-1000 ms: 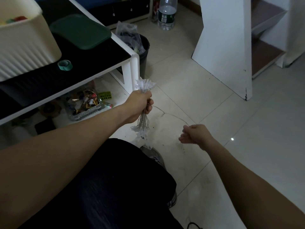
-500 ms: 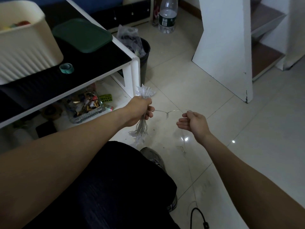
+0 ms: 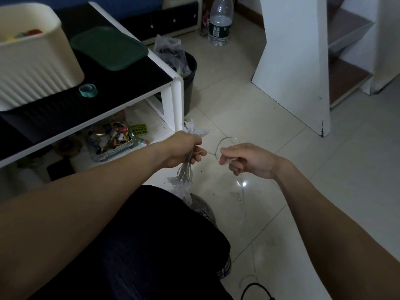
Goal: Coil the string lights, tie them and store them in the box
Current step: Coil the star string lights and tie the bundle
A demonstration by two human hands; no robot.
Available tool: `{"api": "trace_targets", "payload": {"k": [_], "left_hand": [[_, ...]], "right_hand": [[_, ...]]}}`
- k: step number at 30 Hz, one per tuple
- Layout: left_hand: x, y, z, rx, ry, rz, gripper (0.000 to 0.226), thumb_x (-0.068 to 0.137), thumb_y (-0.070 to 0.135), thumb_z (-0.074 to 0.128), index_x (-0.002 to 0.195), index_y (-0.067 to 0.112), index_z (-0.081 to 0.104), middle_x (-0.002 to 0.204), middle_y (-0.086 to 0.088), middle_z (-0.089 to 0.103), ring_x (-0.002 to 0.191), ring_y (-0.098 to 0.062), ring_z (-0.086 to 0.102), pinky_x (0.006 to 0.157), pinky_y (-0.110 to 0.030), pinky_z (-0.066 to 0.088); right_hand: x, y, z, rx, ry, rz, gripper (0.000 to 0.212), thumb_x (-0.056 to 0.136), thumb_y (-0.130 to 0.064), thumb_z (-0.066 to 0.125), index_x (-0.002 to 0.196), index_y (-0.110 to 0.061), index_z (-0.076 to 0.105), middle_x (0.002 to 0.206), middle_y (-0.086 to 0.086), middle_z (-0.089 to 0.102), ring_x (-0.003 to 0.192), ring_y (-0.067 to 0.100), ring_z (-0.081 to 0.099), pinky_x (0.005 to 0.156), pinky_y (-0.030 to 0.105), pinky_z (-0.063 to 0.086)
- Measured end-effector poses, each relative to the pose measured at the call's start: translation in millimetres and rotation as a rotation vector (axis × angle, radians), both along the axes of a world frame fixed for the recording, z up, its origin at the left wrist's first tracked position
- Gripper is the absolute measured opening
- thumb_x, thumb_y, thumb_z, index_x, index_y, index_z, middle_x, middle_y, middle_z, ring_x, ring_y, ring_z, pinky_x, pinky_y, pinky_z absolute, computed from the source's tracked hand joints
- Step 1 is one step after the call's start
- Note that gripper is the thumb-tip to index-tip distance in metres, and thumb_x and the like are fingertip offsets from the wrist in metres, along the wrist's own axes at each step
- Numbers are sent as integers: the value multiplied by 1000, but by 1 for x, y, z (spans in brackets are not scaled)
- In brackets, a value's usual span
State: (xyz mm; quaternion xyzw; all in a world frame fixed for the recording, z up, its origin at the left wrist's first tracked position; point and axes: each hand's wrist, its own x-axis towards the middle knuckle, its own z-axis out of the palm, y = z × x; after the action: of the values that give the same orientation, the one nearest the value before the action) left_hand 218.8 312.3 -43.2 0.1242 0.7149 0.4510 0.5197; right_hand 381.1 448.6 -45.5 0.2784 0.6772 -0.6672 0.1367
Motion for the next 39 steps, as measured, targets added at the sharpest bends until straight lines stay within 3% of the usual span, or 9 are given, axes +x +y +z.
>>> {"api": "trace_targets", "payload": {"k": [2, 6, 12, 16, 19, 27, 30, 34, 39], "left_hand": [[3, 1, 3, 38, -27, 16, 24, 104, 11, 40, 122, -2, 47, 81, -15, 61, 56, -19, 51, 54, -29, 40], [11, 1, 9, 107, -42, -8, 19, 105, 13, 39, 116, 2, 50, 80, -13, 61, 59, -18, 51, 59, -29, 40], [18, -1, 7, 97, -9, -69, 16, 105, 12, 40, 103, 3, 53, 77, -13, 61, 57, -19, 51, 58, -31, 40], [22, -3, 6, 31, -2, -65, 18, 105, 13, 41, 108, 3, 55, 78, -12, 63, 57, -18, 53, 57, -29, 44], [27, 1, 7, -9, -38, -22, 17, 105, 12, 40, 111, 3, 53, 76, -10, 63, 56, -17, 54, 55, -27, 46], [71, 28, -6, 45, -231, 94, 27, 103, 7, 36, 114, -1, 59, 61, -7, 60, 47, -15, 54, 47, -24, 49], [86, 32, -14, 38, -260, 109, 25, 102, 8, 36, 99, 3, 61, 62, -8, 59, 48, -15, 54, 49, -26, 49], [99, 35, -23, -19, -210, 101, 23, 101, 11, 40, 87, 6, 57, 60, -7, 56, 43, -16, 52, 47, -26, 45], [112, 37, -34, -75, -50, 9, 20, 98, 10, 43, 81, 8, 54, 59, -4, 43, 43, -16, 36, 48, -26, 33]], "right_hand": [[1, -5, 2, -105, -30, 35, 58, 86, -58, 57, 100, -4, 69, 59, 0, 50, 69, 21, 58, 76, 38, 51], [0, -17, -4, -322, -84, -87, 83, 86, -75, 45, 126, -4, 61, 81, 12, 62, 67, 23, 58, 66, 35, 53], [3, -27, -15, -332, 90, -397, 55, 103, -57, 36, 133, -16, 57, 99, 12, 64, 65, 19, 57, 60, 33, 48], [11, -30, -12, -182, 127, -405, 43, 106, -50, 36, 135, -26, 56, 116, 10, 62, 76, 21, 61, 63, 33, 48], [17, -31, -10, -95, 164, -434, 40, 107, -42, 38, 132, -20, 61, 128, 3, 62, 84, 22, 64, 65, 32, 48], [40, -31, -10, -130, 262, -557, 26, 102, -21, 53, 118, -9, 71, 118, 6, 70, 83, 20, 68, 63, 31, 49], [53, -28, -21, -45, 249, -515, 28, 103, -24, 52, 121, -12, 70, 120, 2, 70, 85, 18, 64, 64, 31, 49], [67, -28, -37, 46, 222, -456, 29, 103, -29, 52, 126, -19, 68, 113, 5, 70, 91, 18, 64, 69, 36, 49], [71, -29, -42, 41, 142, -615, 31, 97, -39, 62, 107, -11, 70, 94, 3, 70, 77, 17, 65, 64, 33, 52]]}}
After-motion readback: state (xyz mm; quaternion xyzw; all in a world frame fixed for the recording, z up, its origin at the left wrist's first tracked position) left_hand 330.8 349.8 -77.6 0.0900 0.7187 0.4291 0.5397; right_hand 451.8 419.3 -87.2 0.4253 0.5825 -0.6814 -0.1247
